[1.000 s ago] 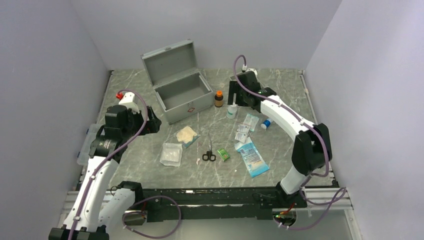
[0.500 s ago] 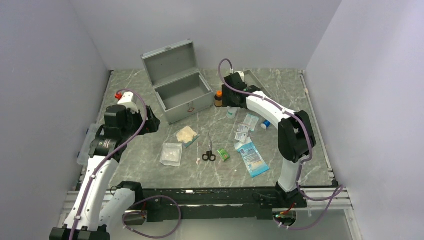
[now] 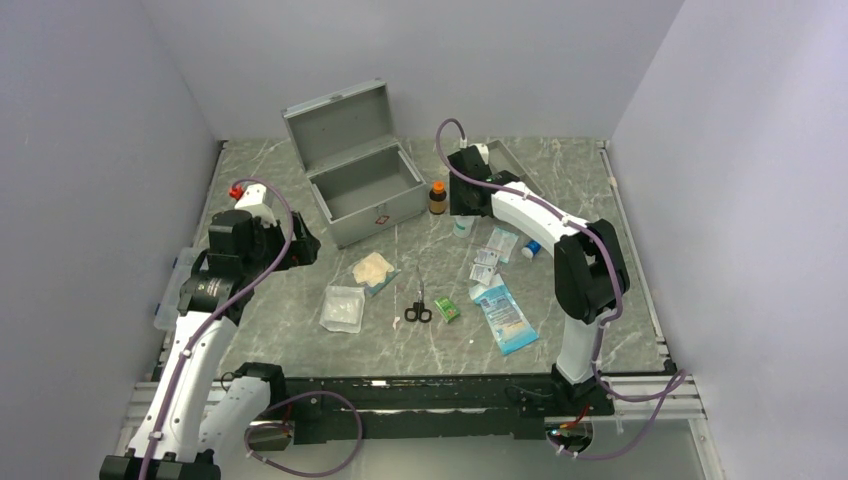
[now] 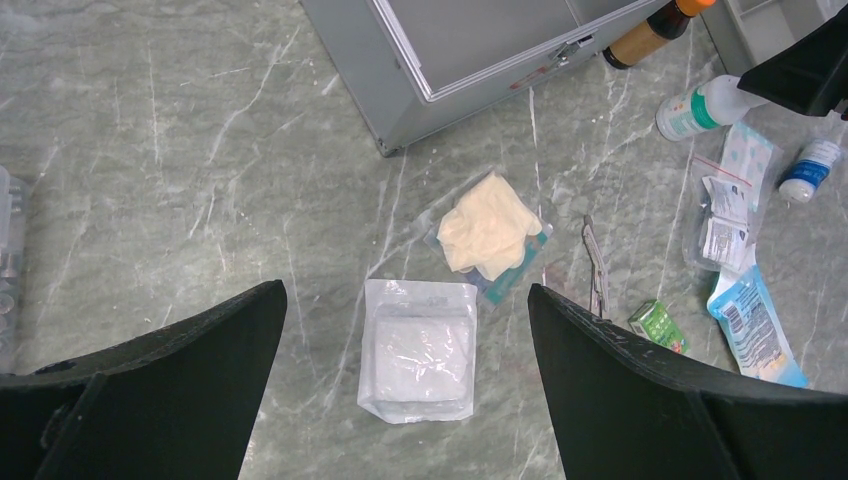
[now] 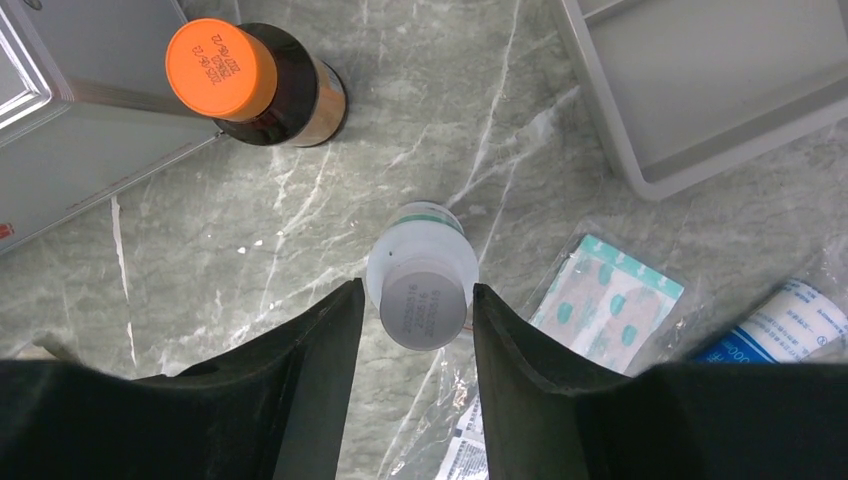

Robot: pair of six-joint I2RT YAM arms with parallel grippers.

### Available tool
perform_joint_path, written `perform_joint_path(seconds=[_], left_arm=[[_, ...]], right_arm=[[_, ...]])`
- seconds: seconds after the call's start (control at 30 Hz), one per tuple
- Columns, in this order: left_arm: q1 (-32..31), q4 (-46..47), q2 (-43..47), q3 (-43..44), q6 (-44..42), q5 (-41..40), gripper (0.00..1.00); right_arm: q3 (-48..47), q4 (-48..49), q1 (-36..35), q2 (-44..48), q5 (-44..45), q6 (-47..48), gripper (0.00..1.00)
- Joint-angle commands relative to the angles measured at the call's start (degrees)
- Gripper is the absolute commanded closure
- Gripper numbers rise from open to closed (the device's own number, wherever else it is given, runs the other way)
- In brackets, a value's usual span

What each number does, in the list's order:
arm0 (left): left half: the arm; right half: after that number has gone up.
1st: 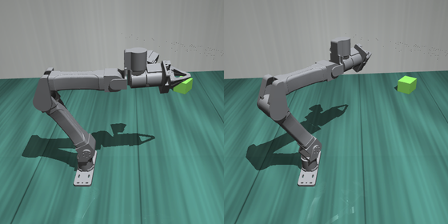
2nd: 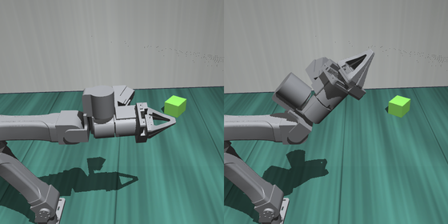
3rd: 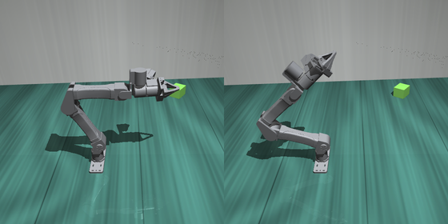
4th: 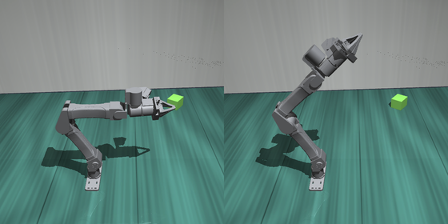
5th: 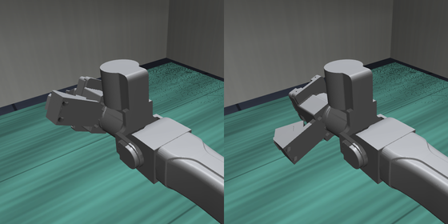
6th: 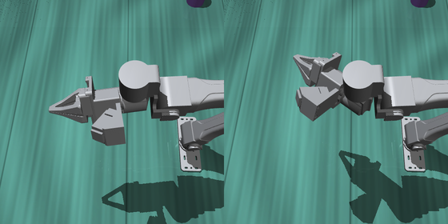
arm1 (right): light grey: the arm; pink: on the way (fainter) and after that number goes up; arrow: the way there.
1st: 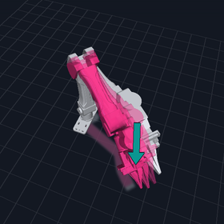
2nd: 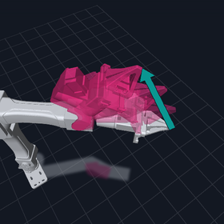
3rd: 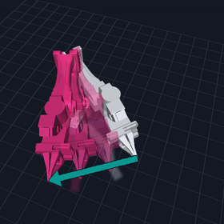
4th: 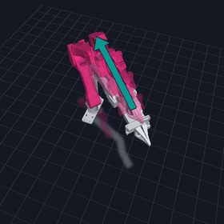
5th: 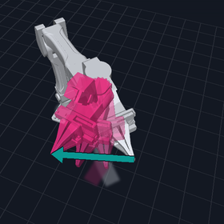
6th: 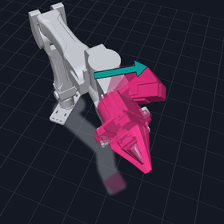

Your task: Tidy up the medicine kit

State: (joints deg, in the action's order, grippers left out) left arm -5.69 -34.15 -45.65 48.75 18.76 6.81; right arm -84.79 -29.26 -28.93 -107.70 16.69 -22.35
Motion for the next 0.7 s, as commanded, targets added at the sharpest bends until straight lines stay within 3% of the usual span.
perform_joint_path(seconds=[0.0, 0.27, 0.5, 0.6, 0.67], left_arm=[[0.4, 0.2, 0.0, 1.7, 0.6, 0.4, 0.01], [0.4, 0.1, 0.1, 1.7, 0.6, 0.3, 0.01], [0.4, 0.1, 0.3, 1.6, 0.6, 0.3, 0.01], [0.4, 0.1, 0.3, 1.6, 0.6, 0.3, 0.01], [0.4, 0.1, 0.3, 1.6, 0.6, 0.4, 0.01]], right_arm=[[-2.2, -0.1, 0.1, -0.9, 1.7, -0.6, 0.54], [-2.7, -0.8, 0.0, -1.9, 1.6, -1.0, 0.58], [-2.3, -0.5, 0.0, -1.5, 1.7, -1.0, 0.78], [-3.1, -1.3, 0.0, -1.3, 2.8, -0.7, 1.0], [-4.0, -2.1, -0.1, -0.5, 3.0, -0.1, 1.0]])
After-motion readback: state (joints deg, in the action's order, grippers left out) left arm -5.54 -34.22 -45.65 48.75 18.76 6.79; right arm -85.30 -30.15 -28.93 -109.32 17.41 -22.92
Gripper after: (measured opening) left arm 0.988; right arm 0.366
